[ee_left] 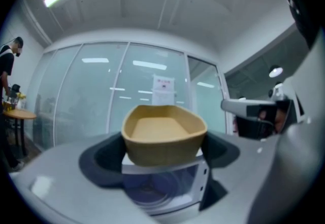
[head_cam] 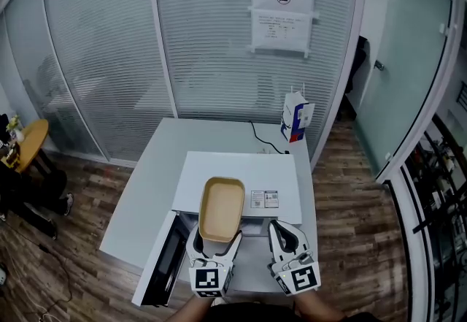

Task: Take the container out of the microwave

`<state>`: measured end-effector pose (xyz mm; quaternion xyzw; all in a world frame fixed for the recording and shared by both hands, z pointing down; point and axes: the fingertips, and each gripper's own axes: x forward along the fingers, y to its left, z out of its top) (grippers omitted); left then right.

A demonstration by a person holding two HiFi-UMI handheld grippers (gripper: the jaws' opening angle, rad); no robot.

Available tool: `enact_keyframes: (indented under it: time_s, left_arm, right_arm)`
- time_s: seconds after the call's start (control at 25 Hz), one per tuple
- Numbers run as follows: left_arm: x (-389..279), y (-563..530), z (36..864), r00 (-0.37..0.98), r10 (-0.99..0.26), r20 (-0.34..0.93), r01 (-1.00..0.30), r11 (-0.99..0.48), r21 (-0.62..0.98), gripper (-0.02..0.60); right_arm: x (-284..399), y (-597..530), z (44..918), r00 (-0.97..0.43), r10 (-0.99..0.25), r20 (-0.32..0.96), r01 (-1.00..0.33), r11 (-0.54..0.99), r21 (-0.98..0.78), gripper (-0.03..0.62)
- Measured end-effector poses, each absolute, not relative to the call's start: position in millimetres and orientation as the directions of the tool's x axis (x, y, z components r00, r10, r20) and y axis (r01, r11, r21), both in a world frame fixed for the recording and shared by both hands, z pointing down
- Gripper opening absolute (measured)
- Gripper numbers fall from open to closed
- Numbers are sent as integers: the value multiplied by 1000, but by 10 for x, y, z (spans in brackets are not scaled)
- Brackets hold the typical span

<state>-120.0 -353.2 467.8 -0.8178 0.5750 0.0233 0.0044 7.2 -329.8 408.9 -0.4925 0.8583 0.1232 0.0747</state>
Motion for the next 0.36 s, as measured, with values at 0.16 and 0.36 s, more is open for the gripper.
enact_keyframes:
  time_s: [0.16, 0.36]
  left_arm:
    - [-1230, -3579, 4662, 334, -941, -48, -942, -335, 5, 466]
    - [-1272, -3606, 4645, 333, -942, -49, -943, -334, 5, 466]
  right_arm:
    - [59, -3341, 4079, -502, -826, -255, -865, 486, 126, -2]
    - [47, -3361, 4034, -505, -818, -276, -860, 502, 85, -2]
